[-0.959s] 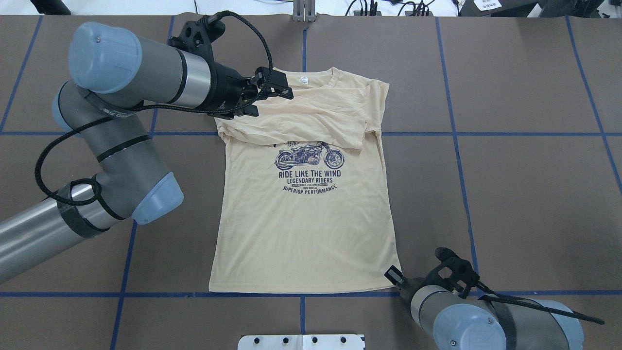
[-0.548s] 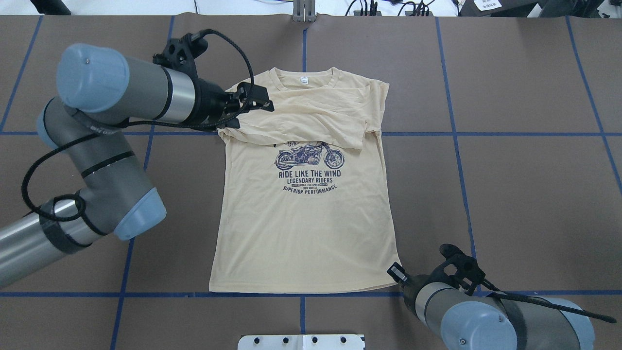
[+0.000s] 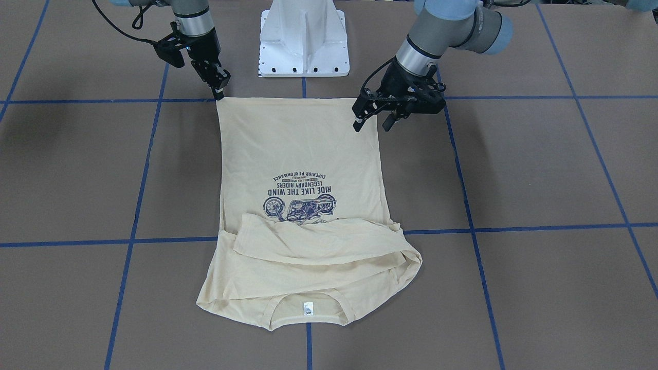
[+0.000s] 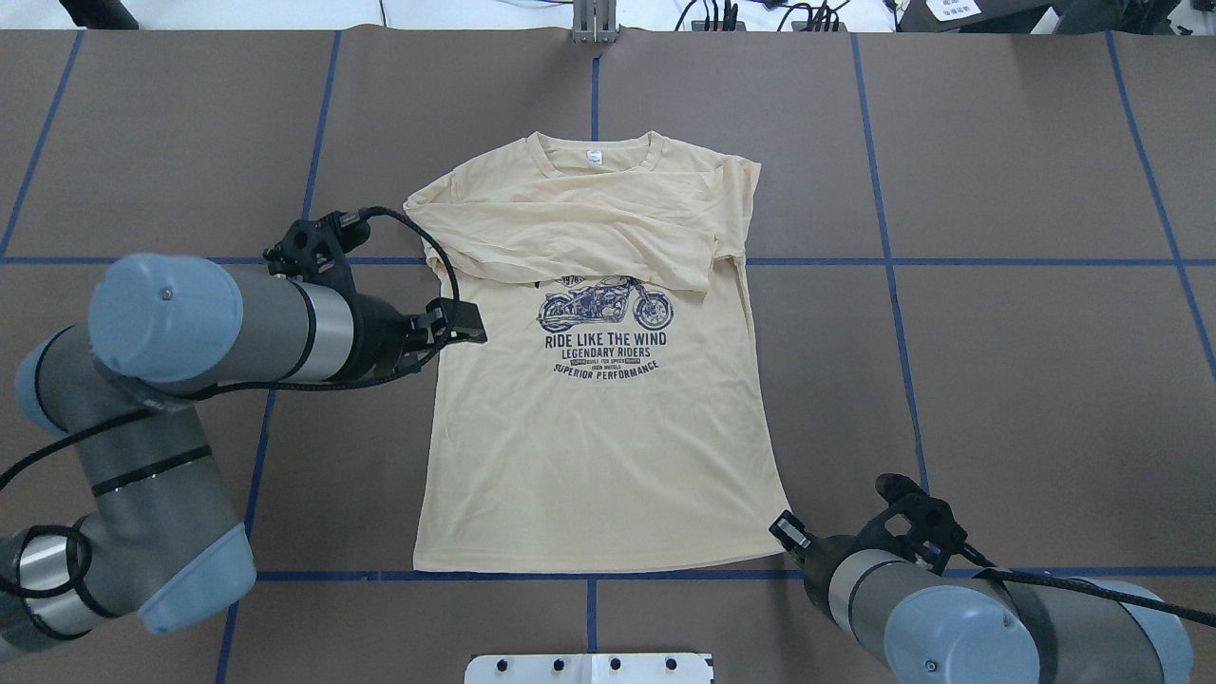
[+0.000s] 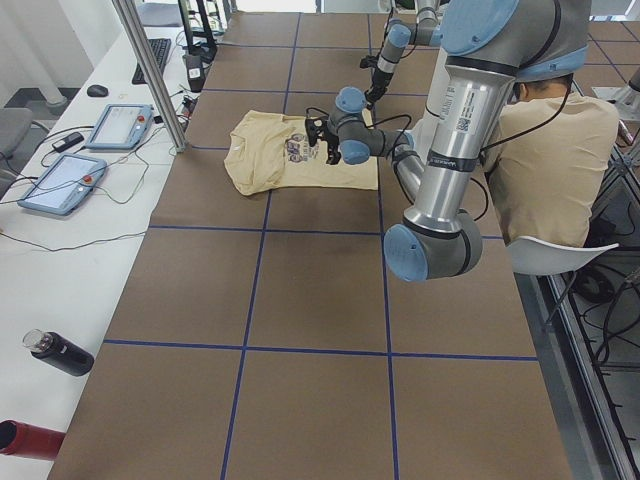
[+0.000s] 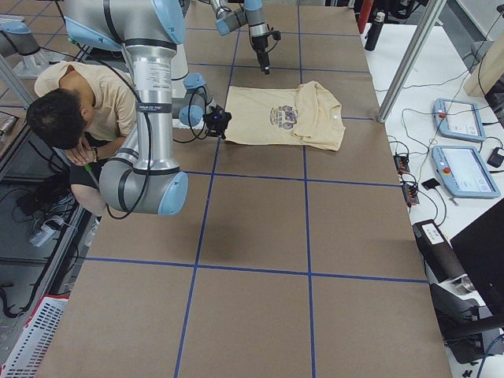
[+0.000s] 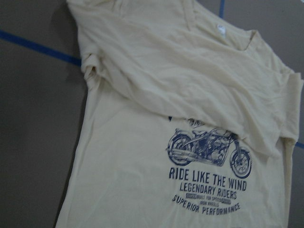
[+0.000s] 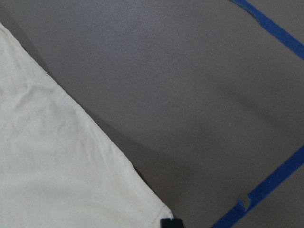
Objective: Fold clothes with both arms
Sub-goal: 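Move the left gripper down to the other hem corner and grasp it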
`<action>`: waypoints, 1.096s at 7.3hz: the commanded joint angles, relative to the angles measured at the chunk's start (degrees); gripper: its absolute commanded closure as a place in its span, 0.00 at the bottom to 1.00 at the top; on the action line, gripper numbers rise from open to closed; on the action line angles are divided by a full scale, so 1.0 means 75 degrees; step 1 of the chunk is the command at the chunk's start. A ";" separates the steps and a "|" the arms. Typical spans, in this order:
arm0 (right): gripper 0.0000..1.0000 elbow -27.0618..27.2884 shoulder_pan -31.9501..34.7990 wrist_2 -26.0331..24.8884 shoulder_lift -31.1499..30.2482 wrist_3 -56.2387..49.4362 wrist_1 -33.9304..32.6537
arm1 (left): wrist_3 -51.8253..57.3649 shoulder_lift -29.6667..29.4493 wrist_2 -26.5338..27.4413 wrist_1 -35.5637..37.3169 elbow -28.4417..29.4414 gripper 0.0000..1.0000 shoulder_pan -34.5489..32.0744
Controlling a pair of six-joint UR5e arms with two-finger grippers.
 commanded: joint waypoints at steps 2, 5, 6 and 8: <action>1.00 0.0021 0.0035 0.0089 -0.0001 0.0000 0.0000 | -0.0912 0.0412 0.0413 0.0076 -0.0034 0.21 0.1145; 1.00 0.0009 0.0035 0.0089 -0.0013 0.0000 0.0000 | -0.1450 0.0717 0.0425 0.0076 0.0049 0.29 0.1545; 1.00 -0.0003 0.0035 0.0089 -0.0001 0.0000 0.0000 | -0.1511 0.0730 0.0425 0.0088 0.0049 0.30 0.1662; 1.00 -0.0003 0.0035 0.0089 -0.0001 0.0000 0.0000 | -0.1605 0.0939 0.0413 0.0088 0.0014 0.35 0.1792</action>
